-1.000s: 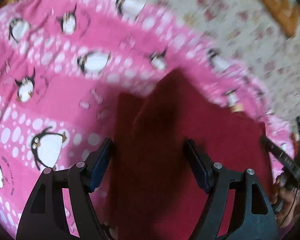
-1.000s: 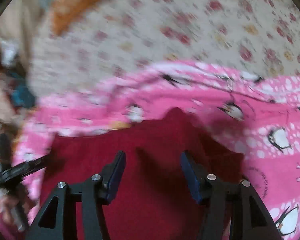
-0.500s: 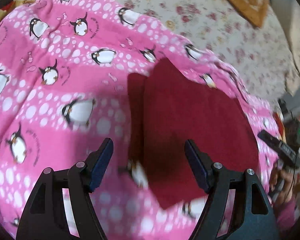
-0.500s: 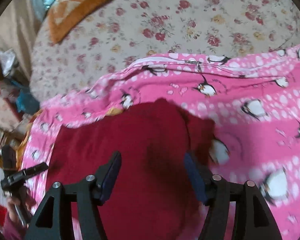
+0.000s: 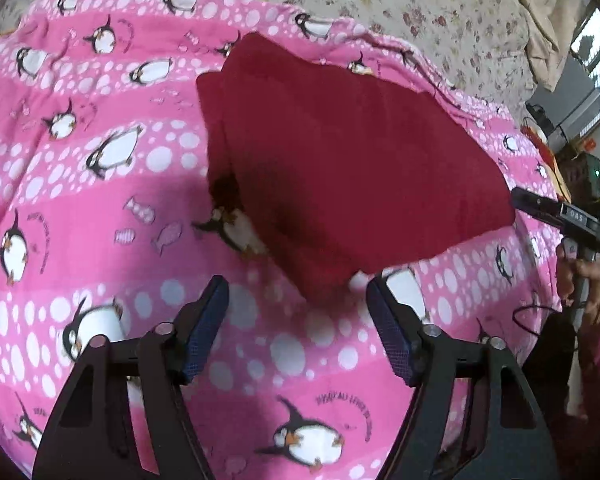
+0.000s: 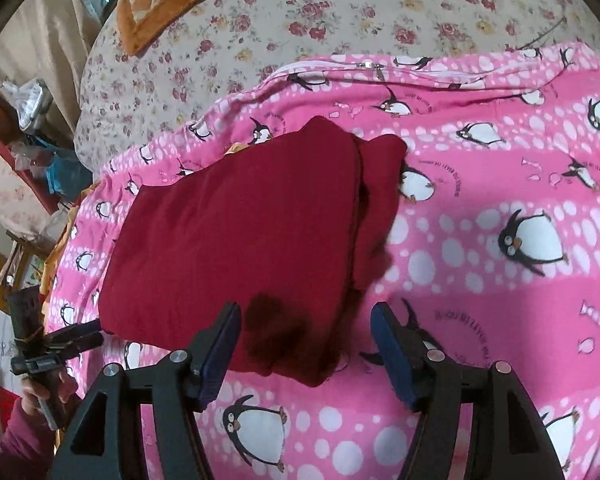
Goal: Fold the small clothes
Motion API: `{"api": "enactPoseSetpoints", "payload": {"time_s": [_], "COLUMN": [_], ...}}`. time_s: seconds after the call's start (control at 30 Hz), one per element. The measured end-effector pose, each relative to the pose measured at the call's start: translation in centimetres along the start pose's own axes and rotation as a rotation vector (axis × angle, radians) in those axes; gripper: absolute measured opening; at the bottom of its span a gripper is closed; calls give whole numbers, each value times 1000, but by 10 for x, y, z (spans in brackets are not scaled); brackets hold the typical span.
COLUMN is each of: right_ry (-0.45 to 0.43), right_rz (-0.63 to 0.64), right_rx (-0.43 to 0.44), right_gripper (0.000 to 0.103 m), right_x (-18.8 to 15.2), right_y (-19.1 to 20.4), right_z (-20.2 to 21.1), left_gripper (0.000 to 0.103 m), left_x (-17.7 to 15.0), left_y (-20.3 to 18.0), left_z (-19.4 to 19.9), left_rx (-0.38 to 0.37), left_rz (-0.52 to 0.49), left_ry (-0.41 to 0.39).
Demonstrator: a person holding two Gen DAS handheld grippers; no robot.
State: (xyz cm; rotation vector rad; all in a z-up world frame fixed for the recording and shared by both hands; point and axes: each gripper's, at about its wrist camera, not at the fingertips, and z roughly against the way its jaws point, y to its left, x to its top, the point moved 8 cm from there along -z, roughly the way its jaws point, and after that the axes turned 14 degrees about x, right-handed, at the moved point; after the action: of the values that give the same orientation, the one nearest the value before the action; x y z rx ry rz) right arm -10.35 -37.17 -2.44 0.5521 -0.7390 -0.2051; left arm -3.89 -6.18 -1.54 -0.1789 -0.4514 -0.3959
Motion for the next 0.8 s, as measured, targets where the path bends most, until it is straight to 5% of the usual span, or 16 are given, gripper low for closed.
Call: {"api": "enactPoseSetpoints", "payload": {"time_s": [0.17, 0.23, 0.4, 0.5, 0.8], "right_ry": [3, 22, 31, 2, 46], "right_rz": [34, 62, 116, 113, 111], "right_rx": [-4, -9, -40, 9, -72], "right_gripper": [65, 63, 13, 10, 12], "right_x": [0, 0, 2, 10, -7], "right_y": [6, 9, 12, 18, -1], "right_z": [-5, -12, -15, 0, 3], "left_gripper": [16, 11, 7, 7, 8], "left_x": [8, 7, 11, 9, -6], "left_y": [-12, -14, -7, -3, -2], "left_z": [-8, -8, 11, 17, 8], "left_rx": [-27, 0, 33, 59, 36], "left_rz": [-49, -89, -143, -169, -93], "left_ry": [2, 0, -25, -42, -10]}}
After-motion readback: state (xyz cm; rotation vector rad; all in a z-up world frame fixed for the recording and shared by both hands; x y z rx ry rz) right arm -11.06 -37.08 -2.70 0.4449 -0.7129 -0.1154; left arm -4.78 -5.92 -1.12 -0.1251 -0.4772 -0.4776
